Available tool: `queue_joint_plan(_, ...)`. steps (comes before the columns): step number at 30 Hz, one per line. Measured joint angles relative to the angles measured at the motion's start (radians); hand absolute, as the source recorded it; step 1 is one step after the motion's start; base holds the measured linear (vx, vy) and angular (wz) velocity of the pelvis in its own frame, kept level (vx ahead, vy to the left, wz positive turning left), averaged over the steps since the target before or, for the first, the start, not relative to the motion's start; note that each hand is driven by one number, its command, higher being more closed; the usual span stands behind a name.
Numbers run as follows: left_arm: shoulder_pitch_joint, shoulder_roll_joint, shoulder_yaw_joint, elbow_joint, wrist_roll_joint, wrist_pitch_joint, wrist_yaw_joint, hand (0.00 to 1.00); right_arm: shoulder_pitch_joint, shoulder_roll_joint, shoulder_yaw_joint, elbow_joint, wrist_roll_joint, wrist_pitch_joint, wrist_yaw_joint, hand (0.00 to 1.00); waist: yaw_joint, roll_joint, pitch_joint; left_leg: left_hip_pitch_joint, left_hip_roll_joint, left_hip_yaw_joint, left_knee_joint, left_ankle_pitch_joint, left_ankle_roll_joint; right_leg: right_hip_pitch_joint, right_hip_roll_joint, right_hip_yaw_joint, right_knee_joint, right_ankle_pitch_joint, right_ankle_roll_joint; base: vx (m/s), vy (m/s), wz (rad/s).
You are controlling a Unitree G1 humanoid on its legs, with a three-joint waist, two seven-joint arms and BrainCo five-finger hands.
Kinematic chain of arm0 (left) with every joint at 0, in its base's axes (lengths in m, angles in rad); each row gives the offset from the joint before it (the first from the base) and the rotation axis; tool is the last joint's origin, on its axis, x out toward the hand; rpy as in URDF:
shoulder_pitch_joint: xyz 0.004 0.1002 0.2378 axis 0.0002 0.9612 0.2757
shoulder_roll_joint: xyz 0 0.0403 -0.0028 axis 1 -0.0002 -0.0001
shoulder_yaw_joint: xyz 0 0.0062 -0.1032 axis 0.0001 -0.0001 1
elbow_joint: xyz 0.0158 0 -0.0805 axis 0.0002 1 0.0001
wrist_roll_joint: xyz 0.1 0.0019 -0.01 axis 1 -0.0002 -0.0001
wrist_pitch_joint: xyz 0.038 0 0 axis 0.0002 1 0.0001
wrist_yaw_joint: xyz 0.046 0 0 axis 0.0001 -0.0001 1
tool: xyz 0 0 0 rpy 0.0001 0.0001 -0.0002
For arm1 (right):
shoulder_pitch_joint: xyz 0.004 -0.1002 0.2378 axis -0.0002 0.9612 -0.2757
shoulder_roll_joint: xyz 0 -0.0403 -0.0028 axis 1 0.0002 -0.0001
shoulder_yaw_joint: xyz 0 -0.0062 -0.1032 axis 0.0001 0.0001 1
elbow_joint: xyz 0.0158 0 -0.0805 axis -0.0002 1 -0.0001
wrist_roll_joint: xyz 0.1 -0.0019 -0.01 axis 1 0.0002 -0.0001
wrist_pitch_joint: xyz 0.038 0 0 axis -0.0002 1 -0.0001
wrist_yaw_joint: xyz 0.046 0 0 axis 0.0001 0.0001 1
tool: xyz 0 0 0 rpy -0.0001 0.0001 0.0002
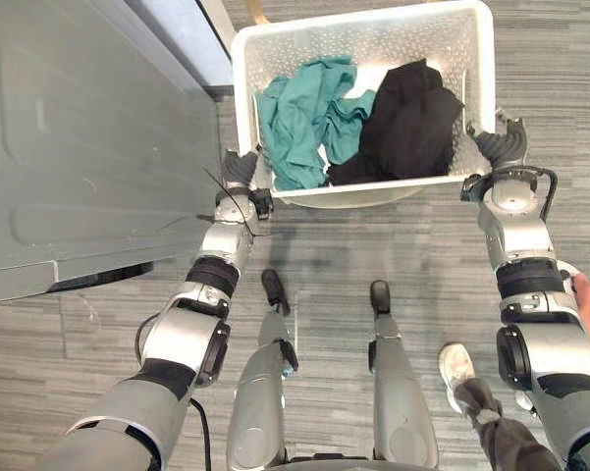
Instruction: Pick up the laundry basket with both hands and put the clothes into the washing machine.
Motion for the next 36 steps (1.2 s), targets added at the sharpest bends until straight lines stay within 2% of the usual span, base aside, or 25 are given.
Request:
queue_joint_plan(2, -0.014, -0.003, 0.003, 0.003, 0.005, 0.012, 0.006, 0.0, 0.0, 0.0, -0.005, -0.001, 0.0, 0.0, -0.003, 0.0, -0.006, -0.007, 0.004, 0.001, -0.006, 0.017, 0.001, 0.001, 0.001, 0.0, -0.009, 0.002, 0.0, 0.003, 0.004, -0.05, 0.045, 0.08)
queue_joint_plan(5, -0.014, -0.007, 0.004, 0.005, 0.006, 0.023, 0.022, 0.0, 0.0, 0.003, -0.016, -0.001, 0.026, -0.01, -0.009, 0.0, -0.004, -0.007, 0.004, 0.001, -0.013, 0.026, 0.006, 0.037, 0.04, 0.0, -0.015, 0.004, 0.001, 0.003, 0.005, -0.01, 0.028, -0.01)
queue_joint_plan(8, -0.014, -0.007, 0.023, 0.017, 0.008, 0.025, 0.023, 0.0, 0.0, 0.006, -0.015, -0.001, 0.028, -0.02, -0.019, 0.0, 0.0, -0.007, 0.004, 0.005, -0.014, 0.027, 0.007, 0.051, 0.056, 0.001, -0.015, 0.003, 0.007, 0.002, 0.005, 0.0, 0.0, 0.0)
queue_joint_plan(11, -0.014, -0.009, 0.029, 0.036, 0.019, 0.031, 0.024, 0.0, 0.005, 0.01, -0.015, -0.001, 0.03, -0.024, -0.019, 0.0, 0.001, -0.007, 0.004, 0.014, -0.016, 0.026, 0.007, 0.056, 0.057, 0.001, -0.016, 0.003, 0.029, -0.006, 0.007, 0.02, -0.005, 0.03)
queue_joint_plan(12, -0.014, -0.011, 0.033, 0.04, 0.031, 0.038, 0.024, 0.0, 0.011, 0.01, -0.016, -0.001, 0.03, -0.027, -0.02, 0.0, -0.001, -0.007, 0.004, 0.017, -0.017, 0.025, 0.007, 0.07, 0.038, 0.001, -0.016, 0.0, 0.042, -0.007, 0.006, 0.02, -0.016, 0.08)
queue_joint_plan(15, -0.004, -0.017, 0.035, 0.041, 0.044, 0.046, 0.028, 0.0, 0.037, 0.018, -0.019, -0.016, 0.035, -0.032, -0.025, 0.0, 0.002, -0.009, 0.005, 0.031, -0.017, 0.018, 0.007, 0.072, 0.035, 0.005, -0.016, -0.003, 0.067, -0.024, -0.001, 0.01, -0.025, 0.05)
queue_joint_plan(21, 0.087, -0.052, 0.033, 0.036, 0.082, 0.052, 0.043, 0.0, 0.242, 0.076, -0.034, -0.266, 0.028, -0.038, -0.027, 0.0, -0.001, -0.018, 0.008, 0.078, -0.019, 0.003, 0.006, 0.071, 0.035, 0.034, -0.019, -0.01, 0.118, -0.065, 0.003, -0.01, -0.035, 0.06)
queue_joint_plan(23, 0.144, -0.076, 0.032, -0.001, 0.082, 0.055, 0.043, 0.0, 0.322, 0.104, -0.05, -0.347, 0.017, -0.038, -0.028, 0.0, -0.002, -0.022, 0.006, 0.09, -0.02, -0.011, 0.006, 0.05, 0.023, 0.047, -0.022, -0.026, 0.135, -0.08, 0.002, -0.01, -0.035, 0.18)
queue_joint_plan(26, 0.259, -0.105, 0.029, -0.09, 0.084, 0.064, 0.043, 0.0, 0.452, 0.15, -0.096, -0.462, -0.001, -0.042, -0.03, 0.0, -0.002, -0.041, 0.009, 0.123, -0.037, -0.02, 0.006, 0.036, 0.031, 0.071, -0.037, -0.027, 0.163, -0.102, 0.013, 0.0, -0.02, 0.14)
queue_joint_plan(31, 0.481, -0.113, 0.022, -0.297, 0.129, 0.063, 0.041, 0.0, 0.655, 0.215, -0.193, -0.594, -0.06, -0.065, -0.047, 0.0, -0.006, -0.043, 0.008, 0.178, -0.076, -0.05, 0.006, 0.034, 0.036, 0.132, -0.069, -0.036, 0.178, -0.133, 0.032, 0.04, -0.006, 0.18)
queue_joint_plan(34, 0.588, -0.11, 0.025, -0.398, 0.147, 0.059, 0.04, 0.0, 0.717, 0.239, -0.223, -0.606, -0.088, -0.074, -0.047, 0.0, -0.006, -0.043, 0.004, 0.189, -0.079, -0.07, 0.006, 0.033, 0.036, 0.159, -0.072, -0.053, 0.169, -0.136, 0.033, 0.04, -0.016, 0.15)
queue_joint_plan(36, 0.688, -0.114, 0.026, -0.474, 0.159, 0.051, 0.028, 0.0, 0.765, 0.254, -0.241, -0.622, -0.102, -0.074, -0.047, 0.0, -0.004, -0.043, 0.001, 0.208, -0.083, -0.074, 0.006, 0.023, 0.052, 0.183, -0.072, -0.055, 0.159, -0.138, 0.035, 0.04, -0.015, 0.05)
